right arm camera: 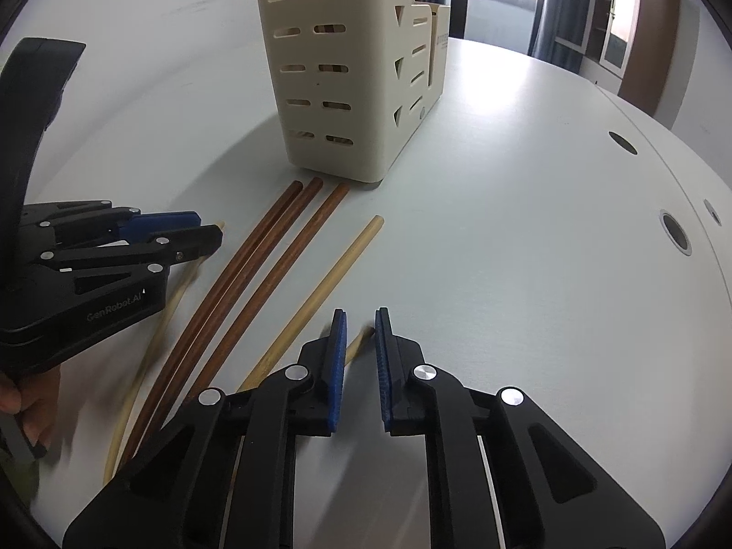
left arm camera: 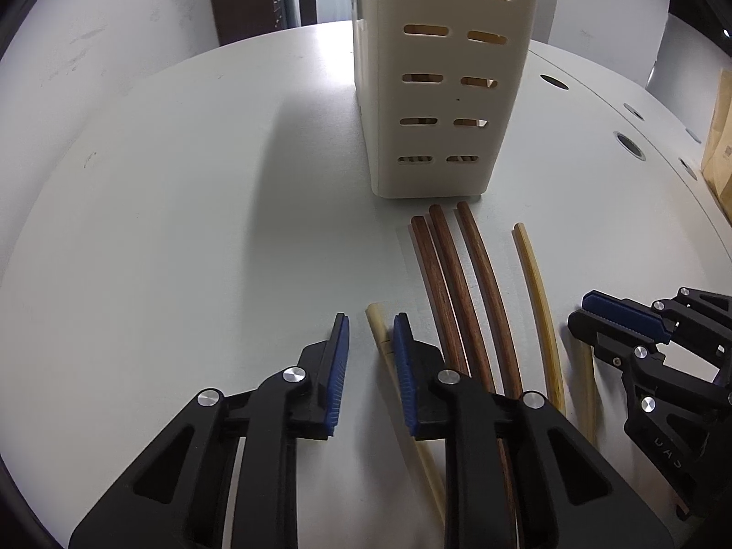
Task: Organize utensils
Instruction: 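Grasp a light chopstick with the left gripper while the right gripper grasps another light one, then lift both held chopsticks upright and carry them over the holder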
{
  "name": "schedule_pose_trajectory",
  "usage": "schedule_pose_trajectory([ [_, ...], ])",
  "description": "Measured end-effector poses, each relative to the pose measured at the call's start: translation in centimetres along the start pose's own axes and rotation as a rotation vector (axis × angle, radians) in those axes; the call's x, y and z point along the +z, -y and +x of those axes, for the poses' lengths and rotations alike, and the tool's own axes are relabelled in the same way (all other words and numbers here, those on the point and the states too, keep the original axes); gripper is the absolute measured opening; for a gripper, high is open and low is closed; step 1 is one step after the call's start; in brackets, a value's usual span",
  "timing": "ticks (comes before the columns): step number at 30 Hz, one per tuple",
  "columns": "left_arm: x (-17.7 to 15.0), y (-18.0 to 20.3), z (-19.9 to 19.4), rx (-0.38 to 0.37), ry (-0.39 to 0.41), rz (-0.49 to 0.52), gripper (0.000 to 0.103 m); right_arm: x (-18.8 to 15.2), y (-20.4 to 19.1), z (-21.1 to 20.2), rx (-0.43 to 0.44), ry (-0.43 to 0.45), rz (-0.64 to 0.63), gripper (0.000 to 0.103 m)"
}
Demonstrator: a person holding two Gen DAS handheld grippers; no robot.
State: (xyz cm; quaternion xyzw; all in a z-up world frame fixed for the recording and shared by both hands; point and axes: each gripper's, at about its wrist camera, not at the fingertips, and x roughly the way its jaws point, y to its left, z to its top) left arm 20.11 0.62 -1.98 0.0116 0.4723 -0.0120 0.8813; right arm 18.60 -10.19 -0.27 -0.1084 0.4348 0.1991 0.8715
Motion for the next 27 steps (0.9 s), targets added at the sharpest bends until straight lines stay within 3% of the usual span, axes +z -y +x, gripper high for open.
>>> schedule_pose_trajectory([
  [4, -0.1, 0.0, -0.1, 0.014, 0.007, 0.011, 0.008, 0.1, 0.5, 0.0, 0.033, -0.007, 0.037, 0.007],
  [8, 0.0, 0.2, -0.1, 0.027, 0.015, 0.022, 0.007, 0.1, 0.6, 0.0, 0.07, -0.016, 0.052, 0.006],
  [16, 0.2, -0.7, -0.6, -0.023, 0.009, -0.025, 0.005, 0.7, 1.1, -1.2, 0.09, 0.033, 0.064, 0.006],
  [27, 0.3, -1.7, -5.0, -0.094, 0.148, -0.098, 0.004, 1.9, 1.6, -4.7, 0.142, 0.172, 0.062, 0.005],
])
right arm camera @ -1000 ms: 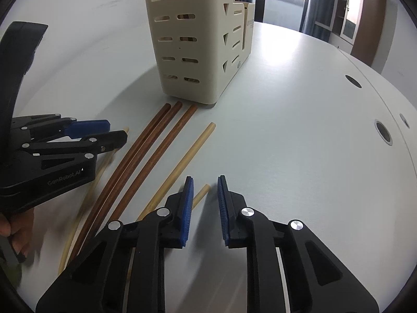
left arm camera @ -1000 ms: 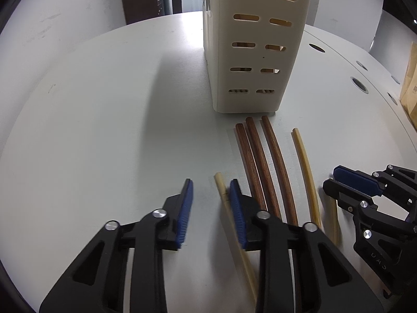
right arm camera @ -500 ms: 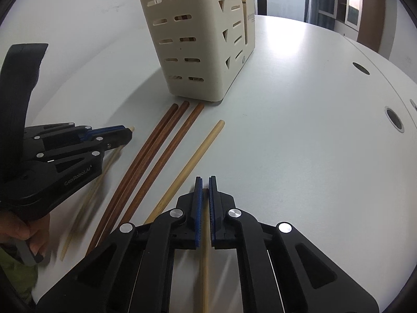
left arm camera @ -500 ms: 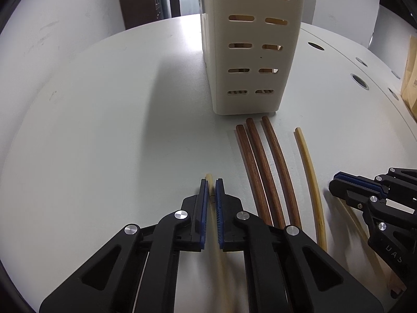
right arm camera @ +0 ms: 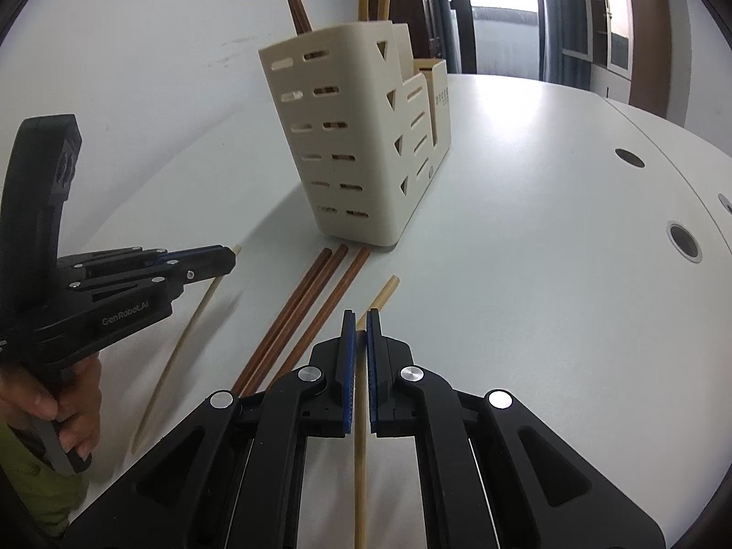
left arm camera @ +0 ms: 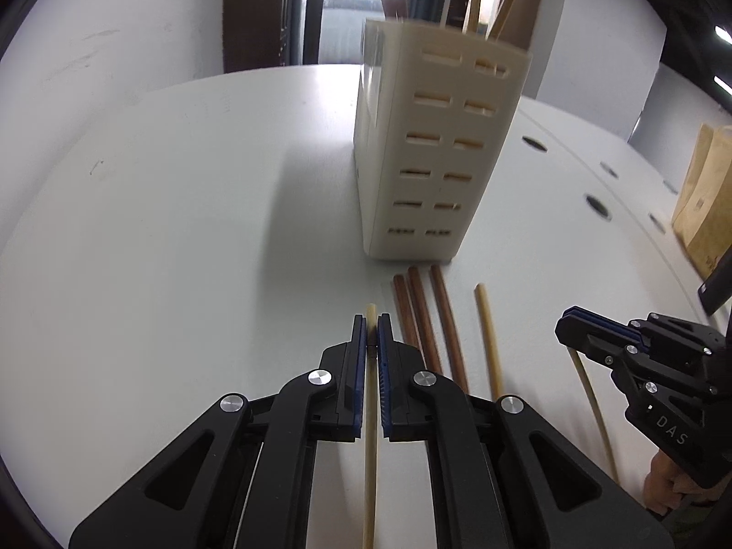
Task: Organize utensils
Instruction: 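Lift both held chopsticks upright and carry them over the holder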
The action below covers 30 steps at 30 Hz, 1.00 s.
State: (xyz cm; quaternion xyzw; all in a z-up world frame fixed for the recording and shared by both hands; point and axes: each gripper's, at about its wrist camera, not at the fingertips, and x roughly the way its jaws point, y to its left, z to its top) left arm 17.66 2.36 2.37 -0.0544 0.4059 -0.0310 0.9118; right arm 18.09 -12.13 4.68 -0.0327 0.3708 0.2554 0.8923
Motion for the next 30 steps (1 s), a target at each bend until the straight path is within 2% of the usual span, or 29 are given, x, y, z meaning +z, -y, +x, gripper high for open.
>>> schedule_pose_trajectory([
  [4, 0.5, 0.6, -1.4, -0.005, 0.049, -0.017, 0.004, 0.4, 0.3, -1.0, 0.007, 0.039, 0.0, 0.005],
  [14, 2.0, 1.6, -7.8, -0.019, 0.228, -0.029, 0.004, 1.9, -0.7, -4.9, 0.006, 0.173, -0.039, 0.005],
  [20, 2.9, 1.9, -8.7, -0.008, 0.256, -0.039, 0.004, 2.6, -1.5, -6.3, 0.006, 0.218, -0.054, 0.005],
  [30, 4.4, 3.3, -10.8, -0.003, 0.308, 0.013, 0.004, 4.4, -2.3, -8.3, 0.007, 0.277, -0.089, 0.005],
])
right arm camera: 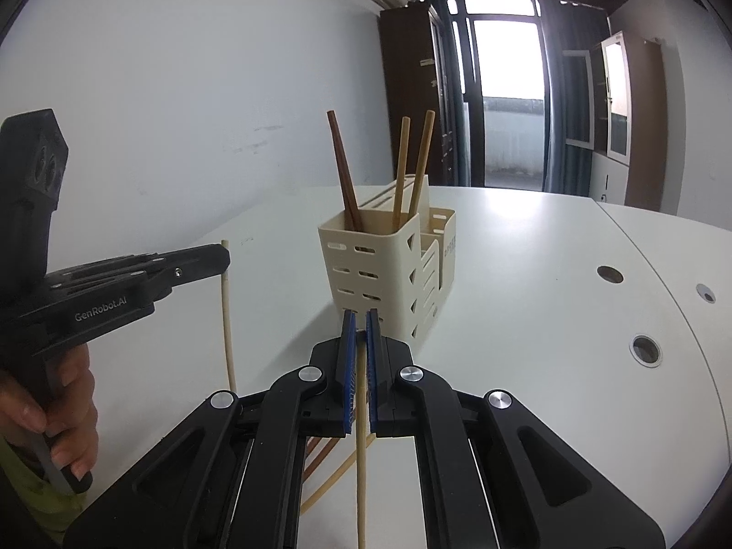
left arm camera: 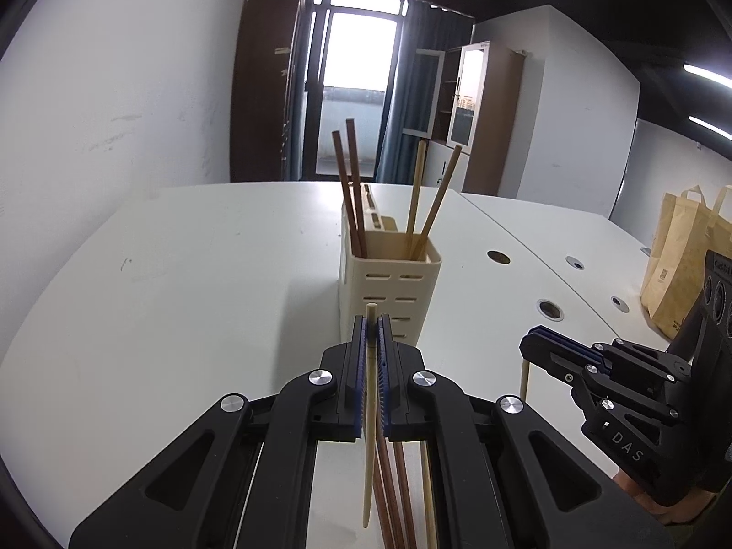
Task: Organize utensils
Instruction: 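Lift both held chopsticks upright and carry them over the holder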
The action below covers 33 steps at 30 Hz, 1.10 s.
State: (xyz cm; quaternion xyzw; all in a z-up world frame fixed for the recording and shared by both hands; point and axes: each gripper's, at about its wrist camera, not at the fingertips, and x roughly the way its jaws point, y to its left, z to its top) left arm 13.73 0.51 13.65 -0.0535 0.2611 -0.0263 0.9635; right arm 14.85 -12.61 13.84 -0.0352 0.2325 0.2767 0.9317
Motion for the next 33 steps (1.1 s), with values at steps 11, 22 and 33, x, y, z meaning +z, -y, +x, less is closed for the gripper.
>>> schedule_pose_trajectory([
  [11, 3.5, 1.3, -1.2, -0.003, 0.075, 0.052, 0.004, 4.1, -0.1, -0.9, -0.014, 0.085, -0.042, 0.005],
  [22, 6.7, 1.6, -1.1, -0.046, 0.164, 0.035, 0.004, 6.9, 0.8, -0.5, 0.008, 0.166, -0.024, 0.005],
  [33, 7.5, 2.3, 0.0, -0.019, 0.218, 0.048, 0.004, 7.9, 1.5, 0.5, 0.017, 0.206, -0.043, 0.005],
])
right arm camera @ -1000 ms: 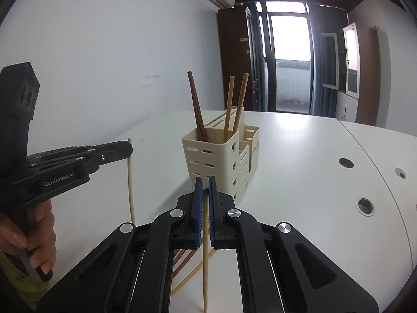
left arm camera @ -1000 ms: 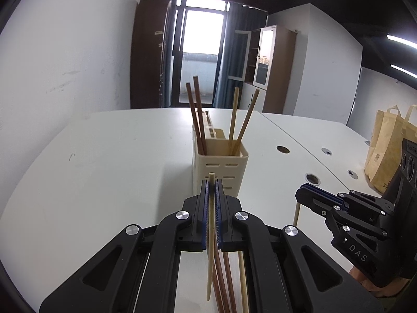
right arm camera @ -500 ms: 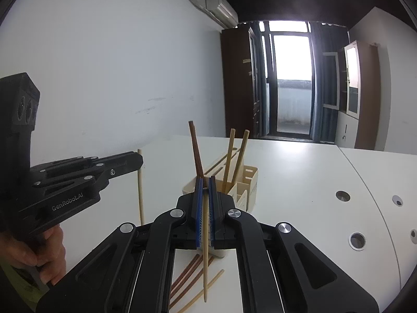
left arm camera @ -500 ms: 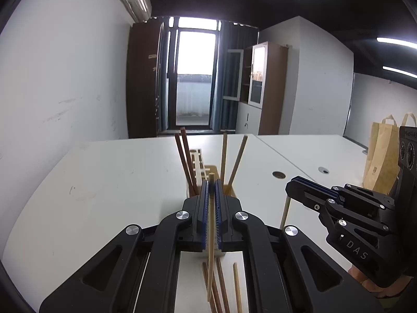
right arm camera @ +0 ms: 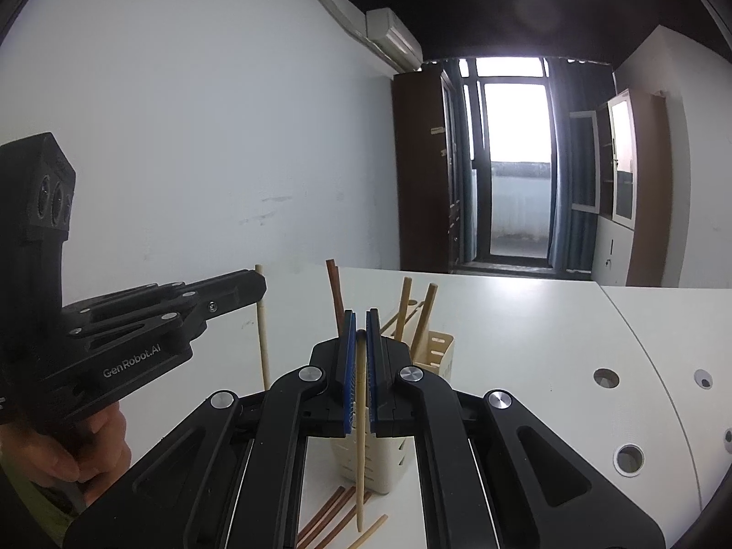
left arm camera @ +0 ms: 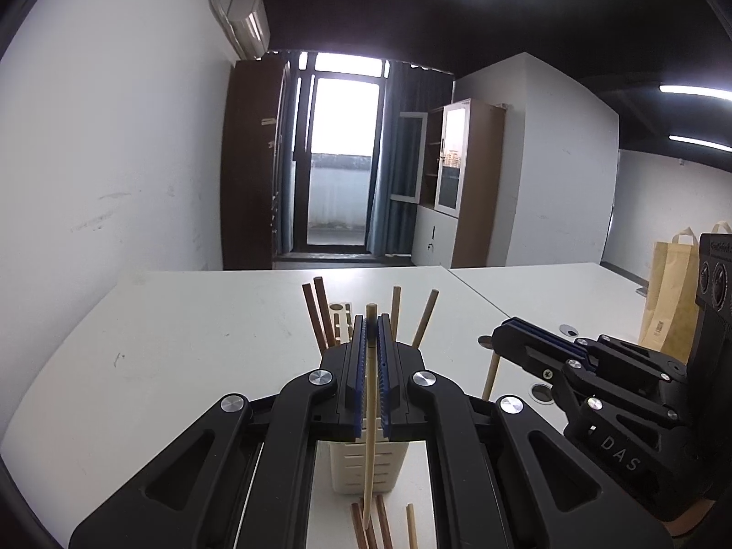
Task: Organize utensils
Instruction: 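Lift both held chopsticks upright and carry them over the holder, then lower both chopsticks into the holder and open both grippers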
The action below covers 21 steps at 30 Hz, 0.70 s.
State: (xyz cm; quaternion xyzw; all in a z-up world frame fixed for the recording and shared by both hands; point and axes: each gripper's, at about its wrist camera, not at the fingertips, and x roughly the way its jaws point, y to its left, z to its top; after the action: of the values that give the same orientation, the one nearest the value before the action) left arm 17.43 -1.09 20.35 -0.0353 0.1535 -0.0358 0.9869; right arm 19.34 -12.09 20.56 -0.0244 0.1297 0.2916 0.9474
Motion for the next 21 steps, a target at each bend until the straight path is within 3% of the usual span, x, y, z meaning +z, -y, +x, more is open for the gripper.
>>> schedule_pose_trajectory([
  [9, 1.0, -0.7, -1.0, 0.013, 0.094, -0.008, 0.004, 0.7, 0.5, 0.0, 0.023, 0.066, 0.012, 0.005],
  [13, 1.4, -1.2, -2.0, 0.071, 0.169, -0.033, 0.004, 1.1, 0.4, 0.2, 0.025, 0.088, 0.016, 0.005],
  [21, 2.1, -1.1, -2.6, 0.099, 0.249, -0.049, 0.004, 1.8, 0.9, 0.4, 0.059, 0.151, 0.038, 0.005],
])
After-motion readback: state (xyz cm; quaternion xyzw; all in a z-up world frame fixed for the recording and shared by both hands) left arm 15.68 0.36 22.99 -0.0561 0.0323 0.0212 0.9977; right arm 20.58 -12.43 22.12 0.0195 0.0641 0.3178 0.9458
